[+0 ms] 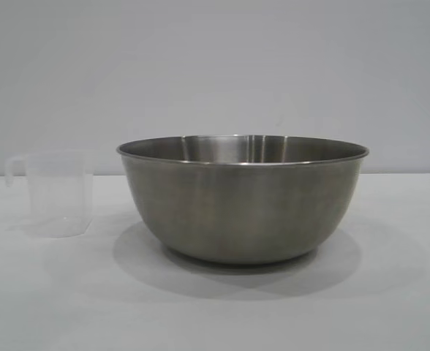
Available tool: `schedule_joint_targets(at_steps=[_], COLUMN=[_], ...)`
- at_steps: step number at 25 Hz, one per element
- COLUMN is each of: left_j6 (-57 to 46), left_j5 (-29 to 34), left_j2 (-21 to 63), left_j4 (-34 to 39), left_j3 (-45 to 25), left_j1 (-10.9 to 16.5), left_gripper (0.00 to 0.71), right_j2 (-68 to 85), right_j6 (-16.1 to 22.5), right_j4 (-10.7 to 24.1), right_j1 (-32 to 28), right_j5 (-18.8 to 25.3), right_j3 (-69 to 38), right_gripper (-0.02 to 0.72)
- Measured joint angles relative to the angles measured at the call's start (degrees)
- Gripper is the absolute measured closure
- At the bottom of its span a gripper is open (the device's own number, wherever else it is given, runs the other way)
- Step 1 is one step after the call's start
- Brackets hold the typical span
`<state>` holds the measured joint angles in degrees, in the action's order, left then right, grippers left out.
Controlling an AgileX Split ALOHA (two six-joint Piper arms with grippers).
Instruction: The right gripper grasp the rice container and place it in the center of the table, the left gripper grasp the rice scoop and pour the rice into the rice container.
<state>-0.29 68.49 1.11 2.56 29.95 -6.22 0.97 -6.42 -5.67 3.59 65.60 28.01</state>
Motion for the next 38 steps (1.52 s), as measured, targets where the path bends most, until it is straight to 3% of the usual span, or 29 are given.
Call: schedule_joint_targets(at_steps=[7,25,30,38], left_j6=[0.00,0.00,0.00,0.00], left_j5=[0.00,0.00,-4.31,-5.55], left_j2=[0.00,0.00,0.00,0.00], left_j4=[0.00,0.00,0.00,-0.36], left_j3=[0.00,0.00,0.00,-1.00], left_j1=[4.76,4.88,5.16,5.29], left_gripper=[0.224,0.224,0.224,0.224], right_j2=[0.00,0.00,0.00,0.00], right_j6=[0.00,0.00,0.00,0.00], right_j4=[0.00,0.00,0.00,0.00], right_j1=[0.00,0.00,0.00,0.00], right_j5=[0.00,0.00,0.00,0.00], right_j3=[0.00,0.00,0.00,0.00], right_gripper=[0.223,0.223,0.223,0.223])
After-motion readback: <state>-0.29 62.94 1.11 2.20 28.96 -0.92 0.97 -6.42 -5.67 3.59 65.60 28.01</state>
